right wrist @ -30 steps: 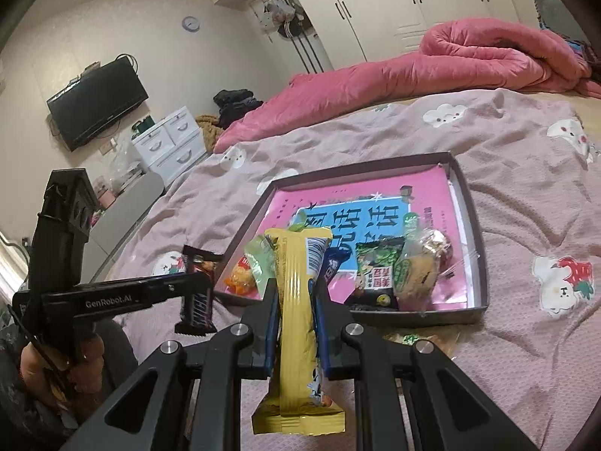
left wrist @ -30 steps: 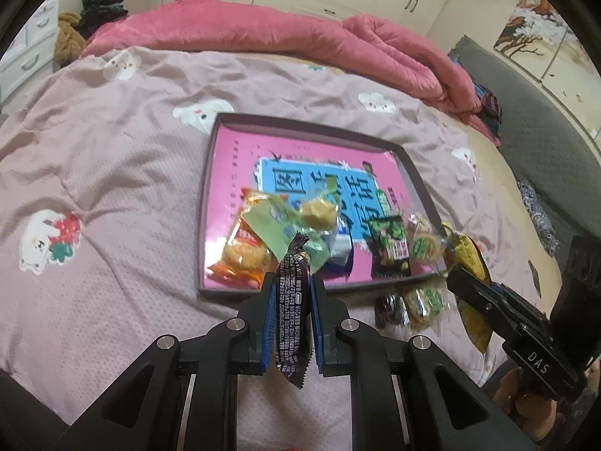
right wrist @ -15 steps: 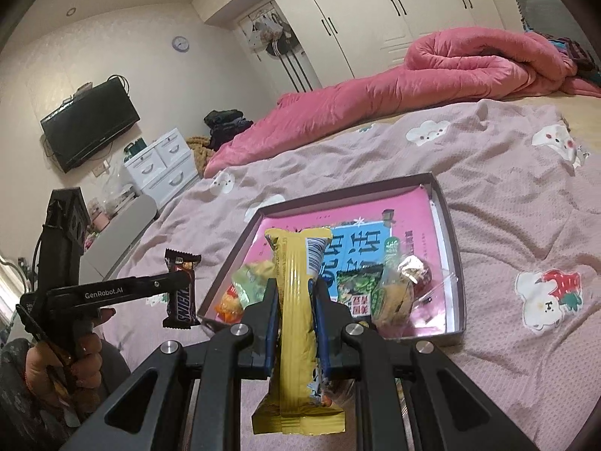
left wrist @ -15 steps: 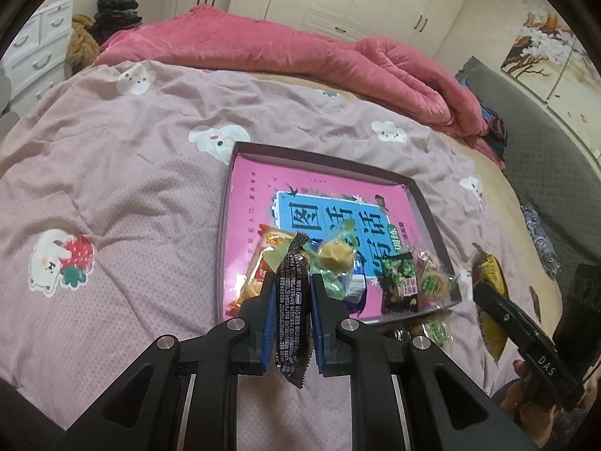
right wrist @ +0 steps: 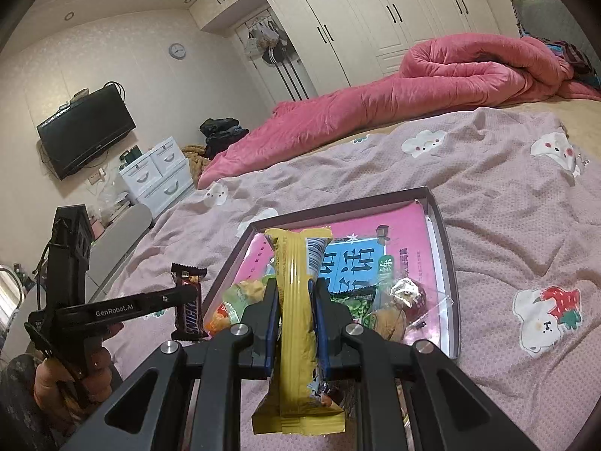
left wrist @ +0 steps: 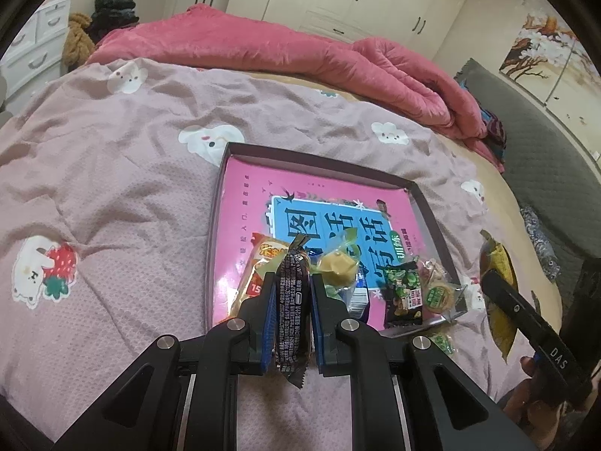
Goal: Organize snacks
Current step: 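Lift both snacks and carry them over the tray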
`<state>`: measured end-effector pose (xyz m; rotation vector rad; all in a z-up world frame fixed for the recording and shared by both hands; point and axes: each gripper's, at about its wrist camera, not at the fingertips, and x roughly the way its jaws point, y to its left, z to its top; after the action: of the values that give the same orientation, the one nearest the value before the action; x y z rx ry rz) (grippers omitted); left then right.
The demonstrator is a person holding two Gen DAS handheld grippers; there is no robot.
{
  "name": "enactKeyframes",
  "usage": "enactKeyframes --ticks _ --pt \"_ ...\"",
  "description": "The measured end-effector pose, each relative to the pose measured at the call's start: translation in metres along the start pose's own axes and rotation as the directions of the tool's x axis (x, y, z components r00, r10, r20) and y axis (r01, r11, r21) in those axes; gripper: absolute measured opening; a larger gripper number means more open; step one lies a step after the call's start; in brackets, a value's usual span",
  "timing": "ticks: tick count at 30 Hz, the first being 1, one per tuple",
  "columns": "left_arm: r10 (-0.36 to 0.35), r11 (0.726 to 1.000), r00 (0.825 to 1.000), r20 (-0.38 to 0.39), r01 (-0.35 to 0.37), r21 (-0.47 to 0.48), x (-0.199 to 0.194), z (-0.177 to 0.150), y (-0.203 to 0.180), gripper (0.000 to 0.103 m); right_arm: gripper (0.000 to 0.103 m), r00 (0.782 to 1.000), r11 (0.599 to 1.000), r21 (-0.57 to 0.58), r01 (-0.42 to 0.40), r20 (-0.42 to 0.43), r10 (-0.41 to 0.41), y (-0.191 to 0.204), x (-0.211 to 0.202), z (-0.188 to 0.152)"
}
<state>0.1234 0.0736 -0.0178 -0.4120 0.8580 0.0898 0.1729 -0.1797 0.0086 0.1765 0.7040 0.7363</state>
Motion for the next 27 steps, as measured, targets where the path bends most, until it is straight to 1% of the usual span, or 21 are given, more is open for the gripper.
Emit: enactKeyframes --ticks 9,16,22,27 --pt "0.001 1.000 1.000 -0.025 -0.001 0.018 0.013 -0.001 -0.005 0.017 0.018 1.000 1.000 0.016 0.002 0.003 -0.002 -0.005 0.012 0.007" --pt "-0.033 0.999 0.998 -0.046 0.033 0.010 0.024 -0.002 -0.005 0.017 0.018 1.000 1.000 0.026 0.012 -0.005 -0.012 -0.011 0.023 0.012" --pt "-0.053 0.999 0.997 -0.049 0.053 0.003 0.031 -0.002 -0.004 0.017 0.018 0.999 1.000 0.021 0.023 -0.040 -0.023 -0.013 0.040 0.014" --pt "-0.050 0.999 0.997 -0.051 0.051 0.006 0.037 -0.001 -0.004 0.017 0.018 0.995 0.999 0.018 0.030 -0.098 -0.028 -0.012 0.060 0.010"
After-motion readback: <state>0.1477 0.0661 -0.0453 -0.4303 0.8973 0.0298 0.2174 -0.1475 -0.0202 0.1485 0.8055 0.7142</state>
